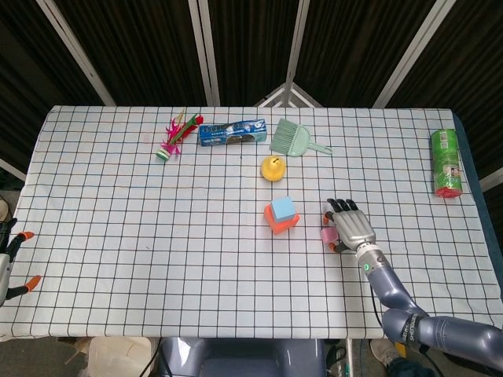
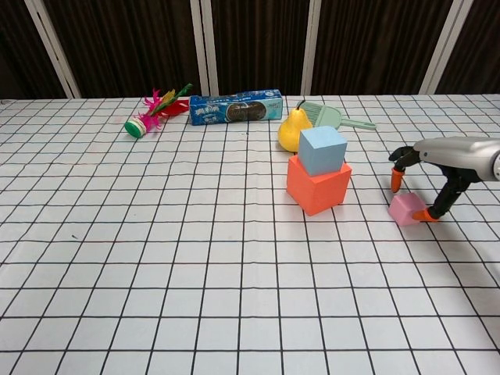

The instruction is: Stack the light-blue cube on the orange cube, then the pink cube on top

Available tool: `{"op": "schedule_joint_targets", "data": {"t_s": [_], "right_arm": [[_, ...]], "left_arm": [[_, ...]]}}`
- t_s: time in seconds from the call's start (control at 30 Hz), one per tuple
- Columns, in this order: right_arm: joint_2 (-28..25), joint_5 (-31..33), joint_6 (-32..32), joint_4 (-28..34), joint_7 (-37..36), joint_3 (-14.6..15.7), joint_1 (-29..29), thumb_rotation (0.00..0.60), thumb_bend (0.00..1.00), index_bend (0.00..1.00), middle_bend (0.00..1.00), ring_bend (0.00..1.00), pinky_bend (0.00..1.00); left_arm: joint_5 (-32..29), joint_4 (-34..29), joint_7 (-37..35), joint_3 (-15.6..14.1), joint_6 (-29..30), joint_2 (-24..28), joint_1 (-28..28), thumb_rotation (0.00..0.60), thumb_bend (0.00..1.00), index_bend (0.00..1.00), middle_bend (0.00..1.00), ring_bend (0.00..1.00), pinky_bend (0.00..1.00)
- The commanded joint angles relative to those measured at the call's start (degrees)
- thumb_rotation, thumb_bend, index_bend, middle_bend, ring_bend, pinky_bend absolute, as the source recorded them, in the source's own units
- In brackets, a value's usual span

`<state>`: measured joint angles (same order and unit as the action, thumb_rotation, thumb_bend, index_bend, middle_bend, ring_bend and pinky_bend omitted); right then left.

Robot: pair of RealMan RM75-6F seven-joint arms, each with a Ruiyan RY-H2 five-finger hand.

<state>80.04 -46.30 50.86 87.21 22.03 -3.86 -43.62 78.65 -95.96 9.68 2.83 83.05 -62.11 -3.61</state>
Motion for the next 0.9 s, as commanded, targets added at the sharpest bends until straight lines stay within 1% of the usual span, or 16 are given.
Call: {"op": "schedule_joint_targets", "data": {"t_s": [0.03,0.37,0.63,0.9], "right_arm": [[0.22,-0.07,-0.13,-0.22,0.09,-0.13,-0.03,0.6,0.35,0.39,0.07,0.03,0.0],[0.69,-0.03,-0.61,-1.12,0.21,-0.52,0.13,0.6,0.38,0.4,0.07,0.03,0.0],[-0.05,-0.88,-0.31,-0.22,0.29,-0.82,0.38,0.6,0.39,0.44,0.07,0.03,0.0],[-0.57,-1.52,-0.08,0.89,0.57,-0.99,0.47,0.6,0.39,0.45,0.07,0.03,0.0]], "left_arm": [[-0.02,0.03,-0.02,0.02,0.0,-0.01,0.0,0.6,0.21,0.22,0.03,0.0,0.02],[-0.31,0.1,0.14,0.1,-0.19,-0.07,-0.1,0.6,0.21,0.22,0.03,0.0,0.02],[-0.21,0.03,0.54,0.01,-0.19,-0.23,-0.15,0.6,0.21,0.22,0.03,0.0,0.02],[-0.23,-0.05,0.47,0.01,-0.09,-0.17,-0.09,0.6,0.21,0.22,0.03,0.0,0.02]]}}
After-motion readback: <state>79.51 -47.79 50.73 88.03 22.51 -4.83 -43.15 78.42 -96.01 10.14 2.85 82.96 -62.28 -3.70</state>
